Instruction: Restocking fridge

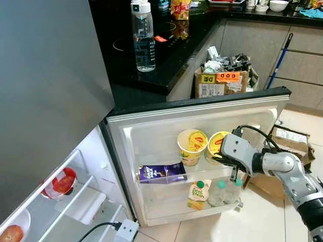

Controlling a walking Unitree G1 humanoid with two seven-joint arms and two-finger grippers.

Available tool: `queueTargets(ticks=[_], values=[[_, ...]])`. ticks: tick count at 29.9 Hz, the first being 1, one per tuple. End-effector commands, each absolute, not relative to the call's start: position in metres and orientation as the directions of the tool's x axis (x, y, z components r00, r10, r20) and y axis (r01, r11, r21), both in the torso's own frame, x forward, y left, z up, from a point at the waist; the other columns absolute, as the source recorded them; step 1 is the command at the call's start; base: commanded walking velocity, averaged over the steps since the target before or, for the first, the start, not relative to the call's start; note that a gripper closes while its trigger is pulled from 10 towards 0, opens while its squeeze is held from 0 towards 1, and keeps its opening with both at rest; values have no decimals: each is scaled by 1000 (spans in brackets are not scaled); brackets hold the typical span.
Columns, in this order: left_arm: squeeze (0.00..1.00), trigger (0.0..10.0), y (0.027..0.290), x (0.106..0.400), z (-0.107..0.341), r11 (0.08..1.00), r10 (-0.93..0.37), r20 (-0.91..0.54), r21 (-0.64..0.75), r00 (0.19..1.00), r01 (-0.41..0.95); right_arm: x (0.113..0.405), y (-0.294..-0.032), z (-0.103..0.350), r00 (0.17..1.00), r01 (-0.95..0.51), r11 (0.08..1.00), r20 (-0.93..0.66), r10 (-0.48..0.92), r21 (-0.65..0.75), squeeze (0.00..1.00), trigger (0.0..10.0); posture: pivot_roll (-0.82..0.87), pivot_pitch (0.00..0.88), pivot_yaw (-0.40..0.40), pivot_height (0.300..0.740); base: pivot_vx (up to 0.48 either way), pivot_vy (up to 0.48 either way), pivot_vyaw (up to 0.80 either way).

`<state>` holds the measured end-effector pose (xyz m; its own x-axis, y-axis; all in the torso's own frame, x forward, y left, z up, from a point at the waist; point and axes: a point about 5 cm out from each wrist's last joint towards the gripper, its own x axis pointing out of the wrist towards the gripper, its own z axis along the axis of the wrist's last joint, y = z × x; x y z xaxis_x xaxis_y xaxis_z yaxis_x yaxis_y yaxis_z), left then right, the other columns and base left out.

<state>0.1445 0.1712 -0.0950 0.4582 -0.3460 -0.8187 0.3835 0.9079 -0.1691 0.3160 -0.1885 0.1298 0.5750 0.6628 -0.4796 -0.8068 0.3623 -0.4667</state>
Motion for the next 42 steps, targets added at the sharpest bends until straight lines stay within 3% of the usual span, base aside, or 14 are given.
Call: queueTargets(ticks=[1,4,5,6,8,10,14,15,16,18,20,21,30,42], values=[[0,10000,169,139,-97,908,-345,-827,-175,444,380,318,-189,130,580,-802,357,-482,656,-479,0,10000,-111,0,-12,740,0,0,0],[0,10000,169,138,-98,910,-343,-828,-175,443,377,320,-187,130,584,-800,360,-480,655,-481,8,10000,-107,0,-13,740,0,0,0],[0,10000,169,137,-98,909,-343,-829,-176,441,377,322,-188,130,593,-793,361,-488,640,-490,408,10000,-107,0,-9,740,0,0,0],[0,10000,169,137,-98,909,-343,-829,-176,441,377,322,-188,130,593,-793,361,-488,640,-490,408,10000,-107,0,-9,740,0,0,0],[0,10000,169,135,-99,909,-344,-831,-178,438,377,325,-190,129,610,-783,371,-497,617,-500,906,10000,-106,0,-9,740,0,0,0],[0,10000,170,135,-99,909,-344,-831,-177,437,377,326,-191,129,616,-779,374,-498,611,-504,1000,10000,-106,0,-9,740,0,0,0],[0,10000,170,136,-98,909,-342,-831,-174,438,378,327,-191,132,630,-764,381,-477,612,-520,1000,10000,-107,0,-7,740,0,0,0],[0,10000,171,136,-98,909,-341,-831,-173,439,379,328,-190,133,636,-757,386,-463,617,-527,702,10000,-108,0,-5,740,0,0,0],[0,10000,171,136,-98,909,-341,-831,-172,439,380,328,-190,135,639,-753,387,-451,624,-532,702,10000,-108,0,-5,740,0,0,0],[0,10000,172,138,-98,908,-341,-831,-170,440,383,327,-189,142,633,-751,390,-412,655,-533,176,10000,-111,0,-2,740,0,0,0],[0,10000,172,138,-98,907,-341,-830,-169,440,385,326,-188,145,629,-751,389,-398,668,-533,176,10000,-111,0,-2,740,0,0,0],[0,10000,172,138,-97,907,-342,-830,-169,440,386,325,-188,152,624,-750,397,-368,689,-529,0,10000,-114,0,0,740,0,0,0],[0,10000,170,140,-97,905,-345,-829,-170,440,390,314,-196,176,577,-773,391,-300,759,-499,0,10000,-117,0,-2,740,0,0,0],[0,10000,168,144,-96,906,-347,-825,-172,447,387,265,-212,195,356,-918,333,-79,931,-217,0,10000,-123,0,-4,740,0,0,0]])
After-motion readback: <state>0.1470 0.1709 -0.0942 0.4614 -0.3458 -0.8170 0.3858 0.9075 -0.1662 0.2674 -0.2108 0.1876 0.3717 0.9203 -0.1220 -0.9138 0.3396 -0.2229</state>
